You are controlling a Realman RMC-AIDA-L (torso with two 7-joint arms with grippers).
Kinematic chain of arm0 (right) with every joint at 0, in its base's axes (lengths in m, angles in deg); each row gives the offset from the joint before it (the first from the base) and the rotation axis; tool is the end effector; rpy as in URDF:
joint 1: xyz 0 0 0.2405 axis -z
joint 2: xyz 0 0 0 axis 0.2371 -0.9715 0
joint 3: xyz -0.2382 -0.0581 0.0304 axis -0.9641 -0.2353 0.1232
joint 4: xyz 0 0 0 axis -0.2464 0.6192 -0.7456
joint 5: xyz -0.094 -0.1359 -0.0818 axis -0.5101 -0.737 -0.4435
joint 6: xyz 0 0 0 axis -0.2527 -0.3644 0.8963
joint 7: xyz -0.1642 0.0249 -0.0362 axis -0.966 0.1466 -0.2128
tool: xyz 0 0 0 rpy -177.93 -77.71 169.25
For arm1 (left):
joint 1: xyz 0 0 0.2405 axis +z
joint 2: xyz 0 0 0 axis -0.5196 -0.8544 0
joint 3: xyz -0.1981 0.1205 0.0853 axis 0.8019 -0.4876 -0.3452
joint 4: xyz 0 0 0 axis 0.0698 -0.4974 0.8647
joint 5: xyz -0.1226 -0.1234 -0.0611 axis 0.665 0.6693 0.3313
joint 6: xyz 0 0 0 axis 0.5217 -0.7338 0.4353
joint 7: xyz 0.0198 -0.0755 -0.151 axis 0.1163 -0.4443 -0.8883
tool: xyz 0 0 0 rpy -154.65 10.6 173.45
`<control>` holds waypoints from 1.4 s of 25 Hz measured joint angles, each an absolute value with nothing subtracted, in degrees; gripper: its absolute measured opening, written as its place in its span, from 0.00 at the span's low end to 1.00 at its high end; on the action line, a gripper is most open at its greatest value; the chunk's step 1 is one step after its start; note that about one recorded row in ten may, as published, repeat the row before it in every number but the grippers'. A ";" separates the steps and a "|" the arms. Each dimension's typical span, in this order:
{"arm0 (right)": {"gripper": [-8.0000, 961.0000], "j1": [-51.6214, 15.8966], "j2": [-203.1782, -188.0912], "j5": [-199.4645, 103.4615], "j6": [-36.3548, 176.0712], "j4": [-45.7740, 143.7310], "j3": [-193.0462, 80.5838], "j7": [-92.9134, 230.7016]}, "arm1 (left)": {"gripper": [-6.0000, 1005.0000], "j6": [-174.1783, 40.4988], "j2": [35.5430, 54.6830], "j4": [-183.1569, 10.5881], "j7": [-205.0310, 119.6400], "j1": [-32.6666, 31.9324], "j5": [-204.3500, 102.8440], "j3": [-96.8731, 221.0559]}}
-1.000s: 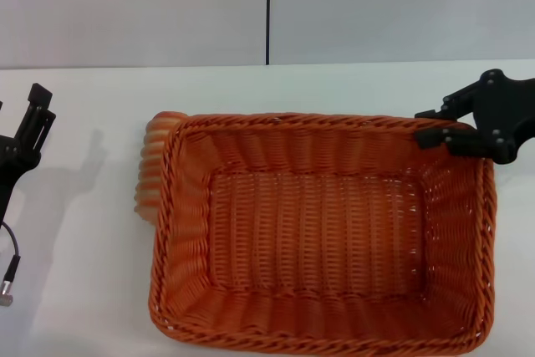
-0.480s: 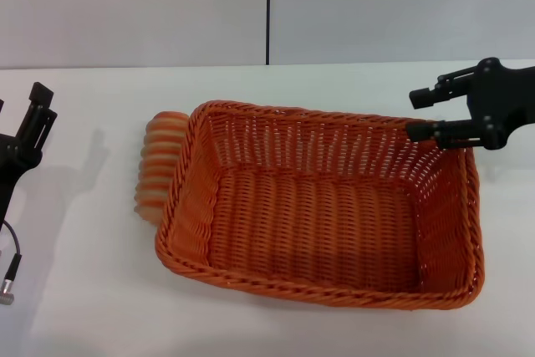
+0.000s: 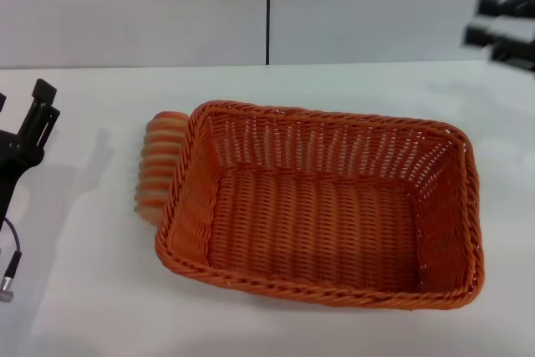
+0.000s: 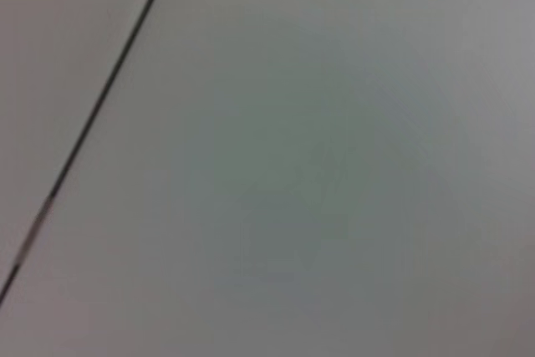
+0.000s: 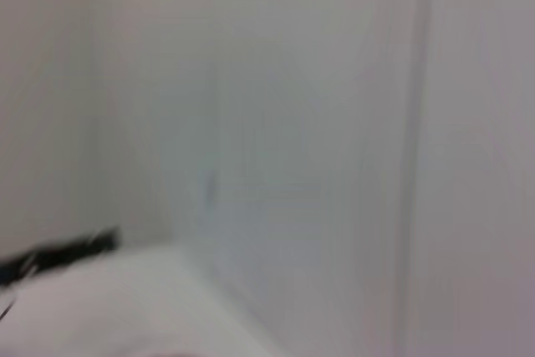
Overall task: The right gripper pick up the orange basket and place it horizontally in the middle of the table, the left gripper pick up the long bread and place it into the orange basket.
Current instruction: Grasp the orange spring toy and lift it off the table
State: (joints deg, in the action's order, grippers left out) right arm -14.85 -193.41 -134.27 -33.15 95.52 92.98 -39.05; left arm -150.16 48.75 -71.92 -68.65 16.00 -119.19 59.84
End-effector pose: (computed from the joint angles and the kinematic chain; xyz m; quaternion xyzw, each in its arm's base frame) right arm 0.2239 0.3373 0.0755 -0.9241 0.1054 0.2902 0.2252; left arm -0.3056 0.2543 0.0059 -0.6196 -0.3188 -0.4650 0.5461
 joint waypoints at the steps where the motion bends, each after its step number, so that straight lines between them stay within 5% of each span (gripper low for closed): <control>1: 0.50 -13.45 -193.73 -131.67 -33.07 95.34 93.96 -39.91 | 0.86 -150.39 48.72 -72.04 -68.65 15.86 -119.19 59.59; 9: 0.50 -4.93 -197.50 -123.00 -33.11 90.17 104.98 -47.04 | 0.85 -151.32 48.56 -74.17 -68.13 13.86 -119.20 58.34; 21: 0.50 2.44 -197.64 -122.73 -34.61 81.80 111.51 -50.71 | 0.85 -143.03 48.23 -98.63 -89.26 9.95 -119.20 40.53; 35: 0.50 3.60 -197.96 -122.67 -35.22 80.78 113.79 -50.71 | 0.85 -127.95 48.06 -114.51 -104.26 10.09 -125.53 26.44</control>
State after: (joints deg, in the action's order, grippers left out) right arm 3.60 -197.96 -122.67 -35.22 80.78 113.79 -50.71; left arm -127.95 48.06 -114.51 -104.26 10.09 -125.53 26.44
